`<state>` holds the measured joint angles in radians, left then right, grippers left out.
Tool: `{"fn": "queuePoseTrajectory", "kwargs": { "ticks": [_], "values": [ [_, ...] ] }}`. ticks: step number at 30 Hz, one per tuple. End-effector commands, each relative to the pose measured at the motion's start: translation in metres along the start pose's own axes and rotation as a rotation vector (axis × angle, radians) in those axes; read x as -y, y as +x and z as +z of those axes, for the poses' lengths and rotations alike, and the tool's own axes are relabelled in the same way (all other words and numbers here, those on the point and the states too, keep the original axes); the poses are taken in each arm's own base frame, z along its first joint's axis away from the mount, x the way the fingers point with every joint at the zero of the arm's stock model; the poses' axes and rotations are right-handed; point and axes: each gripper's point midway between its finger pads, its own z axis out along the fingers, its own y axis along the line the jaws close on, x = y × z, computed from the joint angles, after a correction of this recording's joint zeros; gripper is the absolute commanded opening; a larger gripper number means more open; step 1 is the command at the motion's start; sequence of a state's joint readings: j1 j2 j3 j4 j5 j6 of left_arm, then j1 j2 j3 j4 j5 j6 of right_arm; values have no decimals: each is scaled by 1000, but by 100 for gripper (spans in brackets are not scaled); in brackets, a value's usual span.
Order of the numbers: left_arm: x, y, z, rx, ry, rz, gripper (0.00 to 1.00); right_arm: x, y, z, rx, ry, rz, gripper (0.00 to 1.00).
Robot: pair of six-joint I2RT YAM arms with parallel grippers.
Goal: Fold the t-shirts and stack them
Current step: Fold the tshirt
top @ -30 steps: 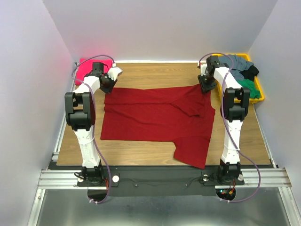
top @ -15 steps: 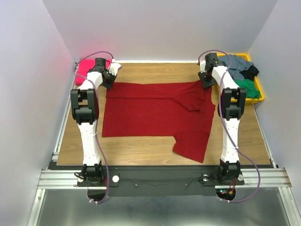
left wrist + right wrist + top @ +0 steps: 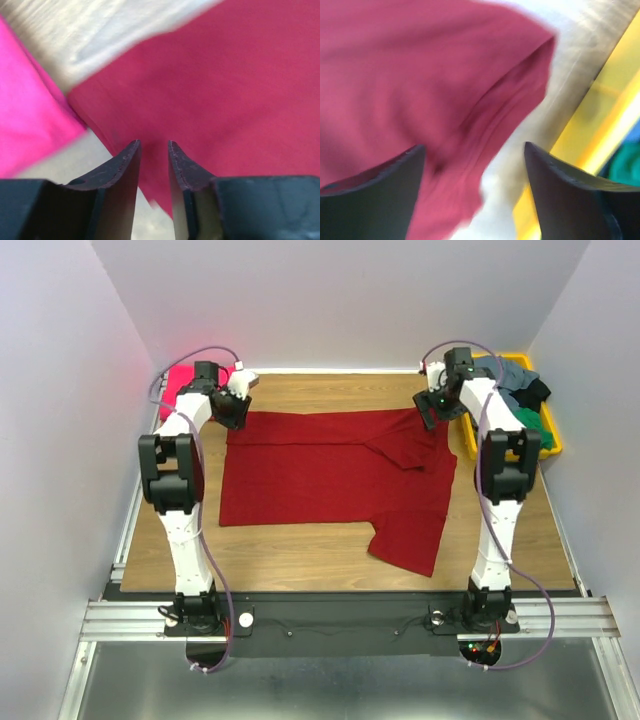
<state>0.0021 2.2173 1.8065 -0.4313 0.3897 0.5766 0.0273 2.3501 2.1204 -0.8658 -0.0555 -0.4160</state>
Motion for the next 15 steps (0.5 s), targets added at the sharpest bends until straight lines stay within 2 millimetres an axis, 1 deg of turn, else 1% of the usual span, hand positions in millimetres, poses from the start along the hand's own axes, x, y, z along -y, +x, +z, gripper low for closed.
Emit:
{"fn": "queuePoseTrajectory", "kwargs": {
  "ticks": [1, 2, 4, 5, 7, 8, 9, 10, 11, 12, 13, 14, 15],
  "values": [
    [31, -82, -98, 277, 54, 152, 41, -37, -32, -110, 199, -113, -119, 99],
    [40, -79, -111, 288, 62, 169, 41, -43, -28, -119, 200, -123, -149, 100],
    [52, -72, -120, 292, 88, 188, 41, -57, -11, -128, 173, -166, -190, 100],
    [62, -60, -126, 284, 103, 217, 41, -65, 7, -138, 143, -193, -225, 98],
    [74, -45, -130, 269, 126, 240, 41, -75, 26, -145, 113, -227, -261, 93],
    [81, -26, -131, 242, 131, 251, 40, -82, 46, -144, 68, -241, -283, 87],
    [86, -17, -130, 225, 142, 265, 40, -86, 56, -144, 46, -247, -297, 84],
    [96, 7, -125, 176, 170, 257, 39, -89, 66, -142, 21, -252, -302, 74],
    [99, 14, -128, 167, 166, 273, 38, -92, 74, -140, 1, -260, -302, 68],
    [102, 24, -128, 149, 170, 298, 38, -98, 90, -137, -31, -275, -306, 65],
    [101, 34, -127, 124, 152, 300, 38, -101, 97, -135, -47, -281, -308, 59],
    [101, 42, -126, 107, 143, 300, 37, -102, 102, -132, -58, -283, -307, 57],
    [103, 61, -123, 66, 134, 303, 37, -106, 117, -126, -97, -292, -304, 54]
  ]
}}
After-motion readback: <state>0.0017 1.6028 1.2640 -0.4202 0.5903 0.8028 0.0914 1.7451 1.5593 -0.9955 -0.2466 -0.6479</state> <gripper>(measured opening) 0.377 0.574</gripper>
